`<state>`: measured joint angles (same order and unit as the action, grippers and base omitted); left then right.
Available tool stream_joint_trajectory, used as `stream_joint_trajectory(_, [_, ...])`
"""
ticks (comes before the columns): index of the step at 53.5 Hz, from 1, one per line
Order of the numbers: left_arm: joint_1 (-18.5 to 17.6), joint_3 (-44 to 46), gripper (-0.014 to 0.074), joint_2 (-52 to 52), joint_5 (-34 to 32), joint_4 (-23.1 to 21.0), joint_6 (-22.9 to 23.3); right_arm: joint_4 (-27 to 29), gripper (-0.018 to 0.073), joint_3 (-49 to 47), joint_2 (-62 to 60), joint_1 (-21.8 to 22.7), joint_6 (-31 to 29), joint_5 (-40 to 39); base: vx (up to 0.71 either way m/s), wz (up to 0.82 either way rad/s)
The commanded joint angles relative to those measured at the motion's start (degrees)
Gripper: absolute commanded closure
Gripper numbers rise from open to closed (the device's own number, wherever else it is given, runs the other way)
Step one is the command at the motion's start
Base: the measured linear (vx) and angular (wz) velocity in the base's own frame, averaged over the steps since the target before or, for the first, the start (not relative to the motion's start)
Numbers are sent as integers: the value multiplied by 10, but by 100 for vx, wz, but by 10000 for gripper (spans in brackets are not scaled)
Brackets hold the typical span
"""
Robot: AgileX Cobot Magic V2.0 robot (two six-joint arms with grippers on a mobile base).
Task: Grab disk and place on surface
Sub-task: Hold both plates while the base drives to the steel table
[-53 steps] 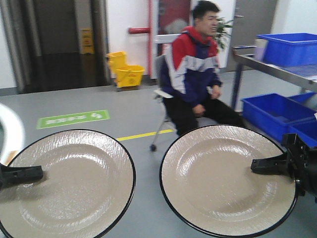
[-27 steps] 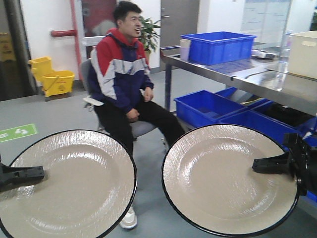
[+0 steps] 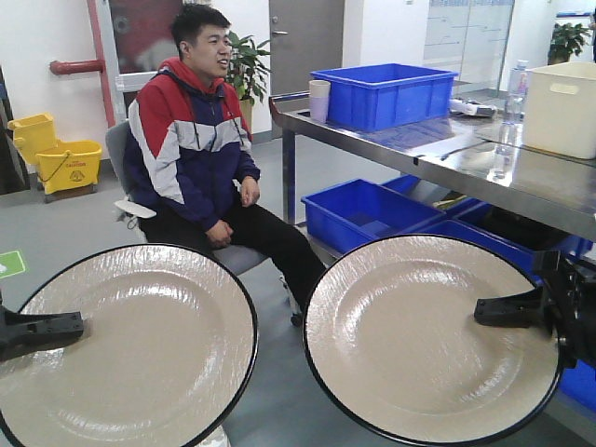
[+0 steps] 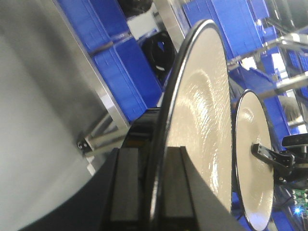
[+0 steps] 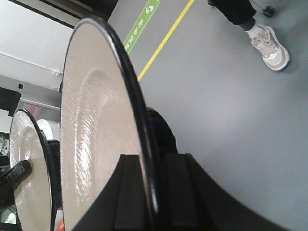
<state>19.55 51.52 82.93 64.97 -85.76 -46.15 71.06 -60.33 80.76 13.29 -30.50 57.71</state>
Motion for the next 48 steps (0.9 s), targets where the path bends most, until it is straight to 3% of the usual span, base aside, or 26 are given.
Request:
stream_joint_trajectory(1, [-1, 15, 598, -24, 37, -75, 10, 71, 568, -20, -23, 2, 2, 9, 35, 12])
stream_joint_trajectory(27, [-1, 15, 598, -24, 38, -75, 10, 71, 568, -20, -23, 2, 2, 11, 41, 9])
stream_joint_trajectory(48, [-1, 15, 598, -24, 38, -75, 10, 71, 568, -20, -23, 2, 2, 11, 48, -14])
